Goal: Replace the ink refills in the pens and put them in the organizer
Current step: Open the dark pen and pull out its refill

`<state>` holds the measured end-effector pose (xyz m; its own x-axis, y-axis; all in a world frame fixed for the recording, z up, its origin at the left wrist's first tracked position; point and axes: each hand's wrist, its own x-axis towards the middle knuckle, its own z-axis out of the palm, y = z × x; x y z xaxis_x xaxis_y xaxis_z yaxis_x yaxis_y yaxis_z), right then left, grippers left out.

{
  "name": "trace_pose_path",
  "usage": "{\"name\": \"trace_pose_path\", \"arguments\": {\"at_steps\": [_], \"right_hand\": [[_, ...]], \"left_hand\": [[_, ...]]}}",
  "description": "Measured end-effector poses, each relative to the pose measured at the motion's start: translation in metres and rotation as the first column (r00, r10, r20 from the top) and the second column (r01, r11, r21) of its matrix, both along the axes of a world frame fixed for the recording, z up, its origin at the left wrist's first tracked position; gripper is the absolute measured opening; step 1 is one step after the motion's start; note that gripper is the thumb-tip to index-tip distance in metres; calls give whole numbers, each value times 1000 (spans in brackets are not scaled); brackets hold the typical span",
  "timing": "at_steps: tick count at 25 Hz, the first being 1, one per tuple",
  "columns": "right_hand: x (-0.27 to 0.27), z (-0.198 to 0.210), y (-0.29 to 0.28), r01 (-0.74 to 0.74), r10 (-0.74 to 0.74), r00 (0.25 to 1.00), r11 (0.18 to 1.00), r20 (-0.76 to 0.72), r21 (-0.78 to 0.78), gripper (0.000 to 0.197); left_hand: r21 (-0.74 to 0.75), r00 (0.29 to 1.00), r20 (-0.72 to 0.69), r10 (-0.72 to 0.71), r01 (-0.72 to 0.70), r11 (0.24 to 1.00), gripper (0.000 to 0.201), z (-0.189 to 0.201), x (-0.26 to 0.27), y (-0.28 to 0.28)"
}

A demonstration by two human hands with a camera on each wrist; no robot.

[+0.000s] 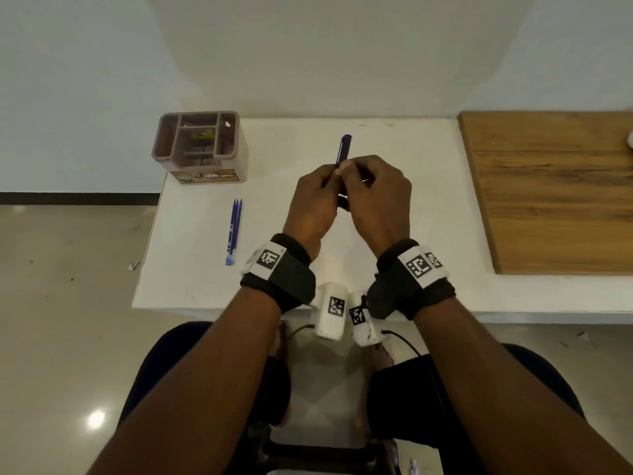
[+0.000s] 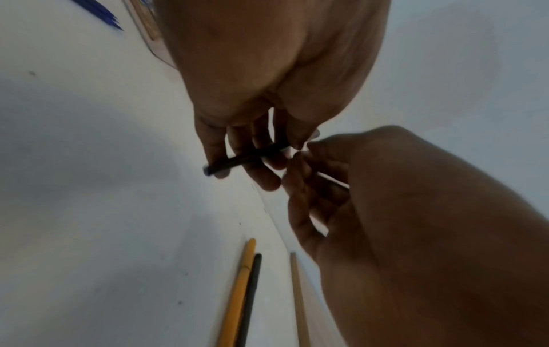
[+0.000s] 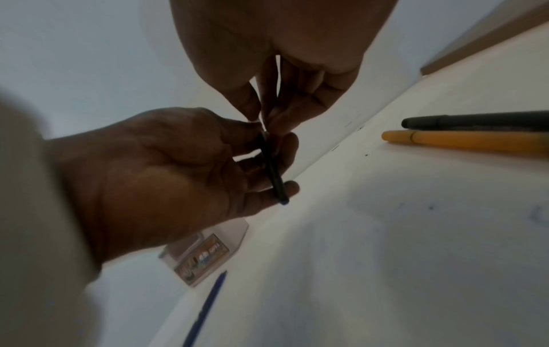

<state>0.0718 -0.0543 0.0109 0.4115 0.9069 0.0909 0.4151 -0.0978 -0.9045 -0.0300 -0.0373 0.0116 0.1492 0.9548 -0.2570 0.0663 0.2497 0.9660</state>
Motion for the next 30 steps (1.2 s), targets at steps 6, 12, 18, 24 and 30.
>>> {"name": "trace_pose_path", "arguments": {"at_steps": [6,12,18,24,30], "right_hand": [[16,17,12,-44,36,983,998,-180,-42,18],[26,18,5,-191,174,967,979,-187,-76,33],[9,15,9,-209,192,958,976,-212,-59,33],[-6,12,21,-162,148,964,985,-220,-50,31],[-19,-11,55,-81,41,974,981,-223,-175,31]], "left_hand": [[1,993,53,107,-107,994,31,3,12,-4],[-7,992,82,100,-100,995,34,5,3,-18],[2,984,103,148,-149,989,34,10,-8,-20],[-59,992,52,113,-110,992,28,7,-37,-17],[-209,969,37,243,-230,950,29,-6,-79,-9]]}}
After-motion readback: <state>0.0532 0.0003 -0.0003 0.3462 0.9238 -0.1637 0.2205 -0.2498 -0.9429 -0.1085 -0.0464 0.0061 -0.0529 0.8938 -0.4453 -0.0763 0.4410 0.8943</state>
